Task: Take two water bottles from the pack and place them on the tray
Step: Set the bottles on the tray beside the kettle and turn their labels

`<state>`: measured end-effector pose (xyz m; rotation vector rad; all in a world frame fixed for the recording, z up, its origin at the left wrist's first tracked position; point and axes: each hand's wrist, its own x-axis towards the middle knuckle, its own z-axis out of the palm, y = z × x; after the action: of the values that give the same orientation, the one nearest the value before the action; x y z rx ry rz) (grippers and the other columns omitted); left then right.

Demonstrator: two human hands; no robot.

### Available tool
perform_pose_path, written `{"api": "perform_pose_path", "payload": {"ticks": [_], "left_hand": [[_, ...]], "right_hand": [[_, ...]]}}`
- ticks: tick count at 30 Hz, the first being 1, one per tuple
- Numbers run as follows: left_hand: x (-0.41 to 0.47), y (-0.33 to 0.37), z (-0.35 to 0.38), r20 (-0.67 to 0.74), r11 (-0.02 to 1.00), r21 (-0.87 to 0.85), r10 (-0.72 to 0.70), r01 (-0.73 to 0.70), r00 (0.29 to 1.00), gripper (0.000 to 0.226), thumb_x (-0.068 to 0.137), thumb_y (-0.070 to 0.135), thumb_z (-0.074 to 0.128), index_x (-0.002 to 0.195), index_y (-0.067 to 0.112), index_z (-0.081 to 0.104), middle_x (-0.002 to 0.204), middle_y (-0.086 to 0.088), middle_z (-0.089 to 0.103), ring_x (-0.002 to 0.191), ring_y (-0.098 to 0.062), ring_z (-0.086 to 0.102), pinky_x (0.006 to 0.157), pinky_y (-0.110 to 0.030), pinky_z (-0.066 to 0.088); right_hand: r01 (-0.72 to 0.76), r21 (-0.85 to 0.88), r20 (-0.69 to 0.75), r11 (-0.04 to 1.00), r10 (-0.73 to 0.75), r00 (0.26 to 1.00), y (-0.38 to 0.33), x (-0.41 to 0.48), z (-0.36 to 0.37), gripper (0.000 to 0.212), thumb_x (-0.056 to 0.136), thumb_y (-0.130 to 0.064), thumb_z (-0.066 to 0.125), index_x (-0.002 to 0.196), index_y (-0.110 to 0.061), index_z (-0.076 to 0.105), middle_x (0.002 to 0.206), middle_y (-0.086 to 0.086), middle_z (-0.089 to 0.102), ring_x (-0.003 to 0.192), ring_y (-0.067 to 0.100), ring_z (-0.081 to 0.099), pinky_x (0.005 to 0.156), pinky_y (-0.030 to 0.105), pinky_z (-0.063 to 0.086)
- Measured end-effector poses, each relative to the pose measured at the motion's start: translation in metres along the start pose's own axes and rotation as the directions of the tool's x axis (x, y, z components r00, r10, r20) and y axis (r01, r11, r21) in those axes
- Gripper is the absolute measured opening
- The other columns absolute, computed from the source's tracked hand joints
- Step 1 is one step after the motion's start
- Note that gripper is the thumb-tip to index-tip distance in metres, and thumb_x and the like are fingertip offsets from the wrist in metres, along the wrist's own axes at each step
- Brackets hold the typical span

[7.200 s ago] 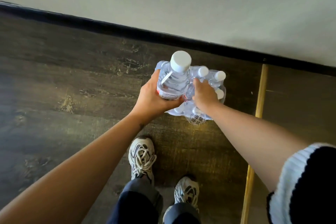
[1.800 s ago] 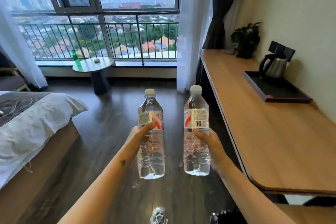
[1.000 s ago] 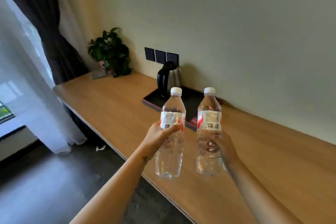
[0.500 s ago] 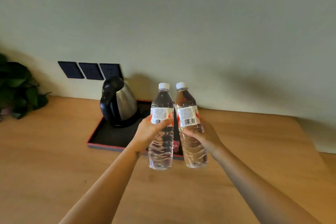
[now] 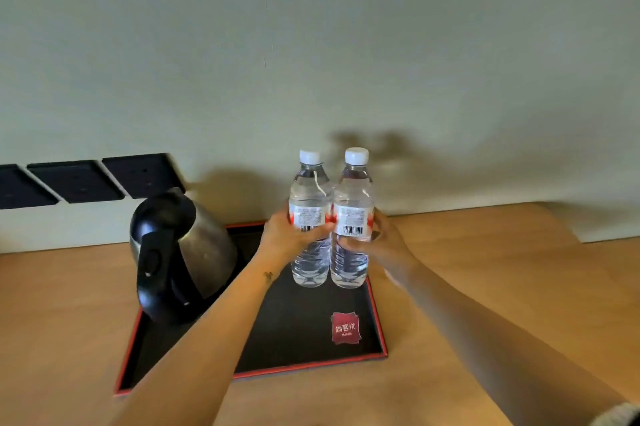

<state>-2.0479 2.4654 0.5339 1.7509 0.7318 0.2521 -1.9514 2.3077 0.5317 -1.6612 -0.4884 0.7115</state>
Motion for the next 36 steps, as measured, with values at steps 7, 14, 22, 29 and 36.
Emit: {"api": "perform_pose_path", "payload": {"ticks": [7,14,22,29,36], "left_hand": [[0.023,-0.013,0.004,-0.11,0.989,-0.086,0.107,-0.117,0.988,0.078,0.048,0.03,0.09,0.117,0.011,0.058,0.118,-0.016,0.063,0.11,-0.026,0.062,0.096,-0.046,0.051],[0.044,-0.027,0.013,-0.04,0.993,-0.082,0.087,-0.09,0.995,0.083,0.05,0.015,0.09,0.123,0.007,0.051,0.125,-0.021,0.057,0.116,-0.033,0.057,0.098,-0.052,0.048],[0.044,-0.025,0.01,0.015,0.998,-0.015,0.062,-0.062,0.998,0.091,0.054,0.02,0.089,0.131,0.01,0.042,0.133,-0.016,0.051,0.126,-0.029,0.049,0.105,-0.051,0.042],[0.017,0.008,-0.033,-0.035,0.929,0.318,0.209,-0.187,0.977,0.09,0.063,0.022,0.083,0.138,0.018,0.033,0.137,-0.014,0.038,0.126,-0.028,0.04,0.106,-0.04,0.035],[0.025,0.074,-0.043,0.24,0.702,0.559,0.372,-0.441,0.897,0.043,0.083,0.012,0.062,0.125,0.014,0.055,0.12,-0.015,0.062,0.105,-0.029,0.058,0.087,-0.03,0.043]], "right_hand": [[0.059,-0.1,-0.009,0.993,-0.06,0.998,0.005,0.045,0.002,0.061,0.059,0.006,0.078,0.111,-0.017,0.055,0.096,-0.005,0.067,0.079,-0.004,0.064,0.065,0.008,0.049],[0.051,-0.18,0.033,0.982,-0.045,0.998,0.021,0.063,-0.004,0.064,0.062,0.002,0.078,0.12,-0.008,0.051,0.115,0.005,0.064,0.096,0.006,0.06,0.082,0.019,0.048],[0.136,-0.303,0.119,0.943,-0.104,0.987,0.007,0.061,-0.002,0.063,0.062,-0.003,0.079,0.116,-0.016,0.049,0.114,-0.001,0.06,0.108,0.019,0.057,0.089,0.028,0.045],[0.285,-0.527,0.041,0.8,-0.311,0.95,-0.059,0.049,-0.016,0.059,0.071,-0.033,0.074,0.122,-0.018,0.047,0.114,0.006,0.059,0.09,0.015,0.053,0.073,0.027,0.042],[0.291,-0.867,0.184,0.404,-0.282,0.942,-0.107,0.057,0.005,0.032,0.085,-0.028,0.06,0.1,0.0,0.057,0.103,0.022,0.065,0.098,0.036,0.058,0.072,0.036,0.042]]}}
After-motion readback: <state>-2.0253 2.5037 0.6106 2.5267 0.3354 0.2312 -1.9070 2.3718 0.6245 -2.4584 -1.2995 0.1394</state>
